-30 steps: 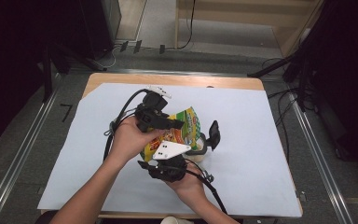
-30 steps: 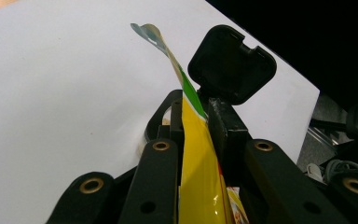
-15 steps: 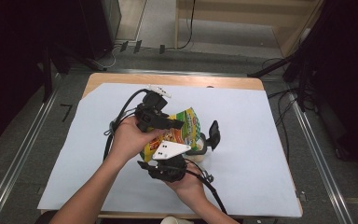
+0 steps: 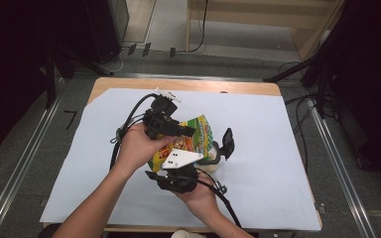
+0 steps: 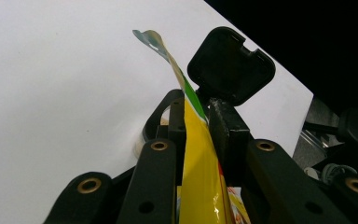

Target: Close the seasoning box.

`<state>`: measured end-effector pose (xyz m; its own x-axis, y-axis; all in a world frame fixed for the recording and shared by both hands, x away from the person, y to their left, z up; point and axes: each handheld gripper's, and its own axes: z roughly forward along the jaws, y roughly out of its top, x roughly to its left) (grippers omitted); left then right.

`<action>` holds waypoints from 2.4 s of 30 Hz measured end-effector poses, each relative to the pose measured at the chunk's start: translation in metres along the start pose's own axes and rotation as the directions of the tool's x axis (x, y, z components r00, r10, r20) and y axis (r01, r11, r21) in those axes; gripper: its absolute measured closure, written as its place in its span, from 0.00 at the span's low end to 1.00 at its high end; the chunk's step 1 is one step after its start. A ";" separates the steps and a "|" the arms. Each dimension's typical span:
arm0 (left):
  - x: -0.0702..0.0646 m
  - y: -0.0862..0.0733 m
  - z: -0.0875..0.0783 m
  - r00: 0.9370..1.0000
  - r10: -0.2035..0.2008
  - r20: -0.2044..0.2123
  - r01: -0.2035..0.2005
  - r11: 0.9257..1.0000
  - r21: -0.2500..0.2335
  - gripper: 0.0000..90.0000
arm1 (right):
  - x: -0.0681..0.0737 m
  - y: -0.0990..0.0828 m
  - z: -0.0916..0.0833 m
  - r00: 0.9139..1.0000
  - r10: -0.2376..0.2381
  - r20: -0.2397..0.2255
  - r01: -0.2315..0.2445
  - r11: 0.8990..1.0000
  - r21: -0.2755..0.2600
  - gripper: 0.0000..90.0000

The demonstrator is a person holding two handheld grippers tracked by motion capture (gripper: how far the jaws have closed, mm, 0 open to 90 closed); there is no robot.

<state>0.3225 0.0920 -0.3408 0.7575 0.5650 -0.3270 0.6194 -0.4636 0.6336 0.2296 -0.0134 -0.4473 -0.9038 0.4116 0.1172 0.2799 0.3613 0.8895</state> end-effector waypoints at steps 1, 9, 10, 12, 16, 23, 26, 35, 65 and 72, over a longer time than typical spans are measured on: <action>0.000 0.000 0.000 1.000 0.004 0.000 -0.004 1.000 0.001 0.89 | 0.000 0.000 0.000 1.000 0.002 -0.001 -0.002 1.000 -0.002 0.76; 0.001 0.001 0.001 1.000 -0.001 0.001 0.001 1.000 0.003 0.88 | -0.001 0.000 0.000 1.000 0.010 -0.002 -0.010 1.000 0.000 0.76; 0.001 0.001 0.001 1.000 -0.001 0.000 0.001 1.000 0.004 0.88 | -0.001 0.000 0.000 1.000 0.011 -0.002 -0.011 1.000 0.000 0.76; 0.000 0.001 0.001 1.000 0.000 0.000 0.000 1.000 0.003 0.88 | -0.001 0.000 -0.001 1.000 0.010 -0.002 -0.010 1.000 0.002 0.76; 0.000 0.001 0.002 1.000 0.003 -0.003 -0.003 1.000 0.006 0.88 | -0.002 0.000 -0.001 1.000 0.009 -0.002 -0.009 1.000 0.004 0.76; 0.001 0.000 0.002 1.000 0.001 -0.001 -0.001 1.000 0.005 0.88 | -0.001 0.000 -0.001 1.000 0.009 -0.007 -0.009 1.000 0.011 0.76; 0.001 0.000 0.002 1.000 0.001 -0.002 -0.001 1.000 0.007 0.88 | -0.001 0.000 -0.001 1.000 0.008 -0.007 -0.008 1.000 0.011 0.76; 0.001 0.000 0.001 1.000 0.000 0.005 0.000 1.000 0.003 0.88 | -0.001 0.001 -0.001 1.000 0.003 -0.004 -0.003 1.000 0.012 0.76; 0.001 0.000 0.001 1.000 -0.002 0.009 0.002 1.000 0.001 0.88 | 0.000 0.001 -0.002 1.000 0.011 -0.004 -0.011 1.000 0.014 0.76; 0.001 0.000 0.001 1.000 -0.003 0.009 0.003 1.000 0.001 0.88 | 0.000 0.002 -0.002 1.000 0.011 -0.006 -0.011 1.000 0.016 0.76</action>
<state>0.3238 0.0918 -0.3415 0.7577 0.5602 -0.3349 0.6216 -0.4628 0.6320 0.2295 -0.0144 -0.4451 -0.9024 0.4109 0.1298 0.2953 0.3701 0.8808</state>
